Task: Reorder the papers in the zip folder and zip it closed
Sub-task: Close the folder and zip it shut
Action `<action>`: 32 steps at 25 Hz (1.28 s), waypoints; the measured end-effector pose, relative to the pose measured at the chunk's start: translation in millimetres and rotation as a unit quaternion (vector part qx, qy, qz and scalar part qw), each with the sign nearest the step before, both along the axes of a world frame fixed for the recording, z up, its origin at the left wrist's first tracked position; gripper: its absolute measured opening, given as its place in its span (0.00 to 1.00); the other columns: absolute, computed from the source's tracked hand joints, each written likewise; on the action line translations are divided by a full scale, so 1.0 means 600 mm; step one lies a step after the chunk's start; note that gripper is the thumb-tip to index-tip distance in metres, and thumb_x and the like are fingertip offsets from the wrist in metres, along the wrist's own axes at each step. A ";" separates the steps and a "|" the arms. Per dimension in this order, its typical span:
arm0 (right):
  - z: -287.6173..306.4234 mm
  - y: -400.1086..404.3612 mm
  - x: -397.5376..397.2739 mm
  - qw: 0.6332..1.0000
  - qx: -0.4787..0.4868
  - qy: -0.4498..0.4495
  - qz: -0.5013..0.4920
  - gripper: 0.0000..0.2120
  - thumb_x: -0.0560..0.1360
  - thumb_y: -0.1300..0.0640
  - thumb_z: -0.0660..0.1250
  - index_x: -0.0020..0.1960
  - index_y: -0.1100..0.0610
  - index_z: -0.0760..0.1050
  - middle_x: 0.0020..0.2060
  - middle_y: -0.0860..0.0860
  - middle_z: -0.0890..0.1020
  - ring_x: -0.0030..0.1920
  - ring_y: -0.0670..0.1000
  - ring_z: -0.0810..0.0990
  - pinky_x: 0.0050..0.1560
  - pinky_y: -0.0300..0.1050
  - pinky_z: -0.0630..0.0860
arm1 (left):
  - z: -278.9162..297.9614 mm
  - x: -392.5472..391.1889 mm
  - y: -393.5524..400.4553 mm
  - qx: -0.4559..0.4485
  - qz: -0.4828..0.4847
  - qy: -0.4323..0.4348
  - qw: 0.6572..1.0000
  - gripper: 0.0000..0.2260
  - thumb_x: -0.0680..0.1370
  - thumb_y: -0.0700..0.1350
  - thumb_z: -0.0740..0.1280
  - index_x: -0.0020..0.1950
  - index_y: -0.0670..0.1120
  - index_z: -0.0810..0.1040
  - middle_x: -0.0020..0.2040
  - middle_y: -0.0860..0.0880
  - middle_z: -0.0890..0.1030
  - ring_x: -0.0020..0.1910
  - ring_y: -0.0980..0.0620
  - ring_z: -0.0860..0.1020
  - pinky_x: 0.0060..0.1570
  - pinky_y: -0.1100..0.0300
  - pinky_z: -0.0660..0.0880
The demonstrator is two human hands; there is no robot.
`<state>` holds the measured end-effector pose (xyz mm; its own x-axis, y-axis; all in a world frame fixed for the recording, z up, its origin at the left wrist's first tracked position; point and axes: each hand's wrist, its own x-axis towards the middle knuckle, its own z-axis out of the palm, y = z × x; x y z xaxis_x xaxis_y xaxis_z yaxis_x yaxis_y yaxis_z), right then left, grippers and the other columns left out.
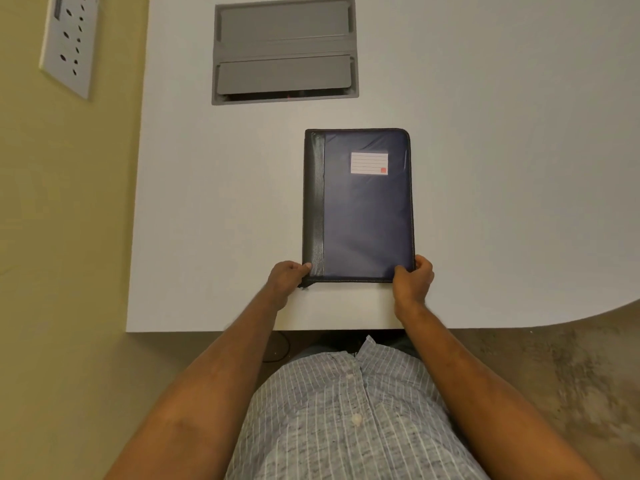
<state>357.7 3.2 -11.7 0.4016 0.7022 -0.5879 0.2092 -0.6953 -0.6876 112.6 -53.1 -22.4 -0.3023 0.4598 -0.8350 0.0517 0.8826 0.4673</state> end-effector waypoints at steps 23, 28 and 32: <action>0.025 -0.116 -0.203 0.943 -0.167 0.263 0.118 0.12 0.77 0.58 0.75 0.60 0.56 0.80 0.51 0.49 0.86 0.53 0.51 0.85 0.48 0.38 0.81 | 0.015 0.009 -0.007 0.053 0.170 -0.060 0.982 0.13 0.78 0.53 0.73 0.47 0.44 0.77 0.44 0.43 0.81 0.41 0.48 0.77 0.36 0.59 0.75; 0.011 -0.123 -0.199 0.964 -0.121 0.196 0.132 0.02 0.78 0.59 0.74 0.49 0.53 0.82 0.44 0.49 0.86 0.45 0.52 0.86 0.40 0.36 0.82 | 0.025 0.001 -0.019 0.016 0.136 -0.086 0.987 0.12 0.79 0.47 0.73 0.60 0.45 0.78 0.53 0.42 0.84 0.46 0.48 0.80 0.39 0.58 0.77; -0.007 -0.124 -0.188 0.963 -0.057 0.085 0.248 0.04 0.79 0.56 0.73 0.45 0.51 0.81 0.39 0.45 0.83 0.41 0.48 0.83 0.42 0.39 0.81 | 0.017 -0.010 -0.041 0.011 0.136 -0.125 0.983 0.16 0.79 0.31 0.68 0.65 0.44 0.80 0.57 0.41 0.81 0.46 0.48 0.79 0.42 0.59 0.79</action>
<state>244.8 -71.4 -15.9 -0.0751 0.7096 -0.7006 0.4268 -0.6120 -0.6657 106.6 -77.7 -12.4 -0.2029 0.4097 -0.8894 -0.3032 0.8374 0.4549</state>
